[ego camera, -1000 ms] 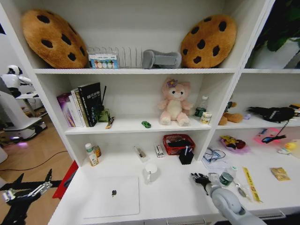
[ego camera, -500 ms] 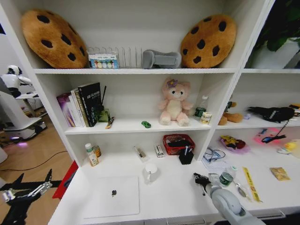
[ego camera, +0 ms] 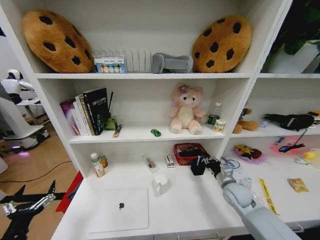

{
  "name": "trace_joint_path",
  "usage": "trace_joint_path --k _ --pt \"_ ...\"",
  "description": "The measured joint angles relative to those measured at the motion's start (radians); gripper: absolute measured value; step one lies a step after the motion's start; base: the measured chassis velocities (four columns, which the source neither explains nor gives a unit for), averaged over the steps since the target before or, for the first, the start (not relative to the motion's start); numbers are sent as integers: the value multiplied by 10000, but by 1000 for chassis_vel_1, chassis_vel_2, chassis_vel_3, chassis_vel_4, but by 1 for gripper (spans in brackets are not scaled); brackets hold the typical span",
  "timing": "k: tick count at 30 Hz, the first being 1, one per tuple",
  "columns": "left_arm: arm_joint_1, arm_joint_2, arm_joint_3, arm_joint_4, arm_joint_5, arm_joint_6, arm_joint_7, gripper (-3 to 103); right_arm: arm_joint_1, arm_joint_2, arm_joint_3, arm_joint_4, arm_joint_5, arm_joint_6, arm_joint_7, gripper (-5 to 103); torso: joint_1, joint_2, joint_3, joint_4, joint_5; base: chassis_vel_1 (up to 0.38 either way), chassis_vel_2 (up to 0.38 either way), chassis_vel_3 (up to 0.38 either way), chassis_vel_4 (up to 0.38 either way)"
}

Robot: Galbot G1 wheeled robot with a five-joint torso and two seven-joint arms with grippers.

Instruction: Organize the objects on the table.

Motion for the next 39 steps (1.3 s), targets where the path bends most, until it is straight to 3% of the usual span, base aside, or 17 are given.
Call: trace_joint_path --k 14,23,26,30,34,39 --pt "0 0 0 0 0 0 0 100 1991 177 -1758 -2316 -433 831 -227 10 0 0 0 -3 1 0 0 0 0" --pt "0 0 0 0 0 0 0 100 1863 331 -1685 -2379 -497 925 -33 37 0 0 -1 -2 2 0 0 0 0" --pt "0 0 0 0 0 0 -1 100 1319 304 -1306 -1688 -453 925 161 54 0 0 -1 -2 1 0 0 0 0" --pt "-1 0 0 0 0 0 -1 100 808 234 -1017 -941 -302 889 355 65 0 1 -2 -2 -1 0 0 0 0" --pt "0 0 0 0 0 0 -1 100 -507 262 -351 660 -25 123 1044 81 0 2 -2 -2 -2 0 0 0 0" --pt "0 0 0 0 -1 -1 -1 100 -2518 572 670 2270 27 23 1092 99 -1 1 -3 -4 2 0 0 0 0"
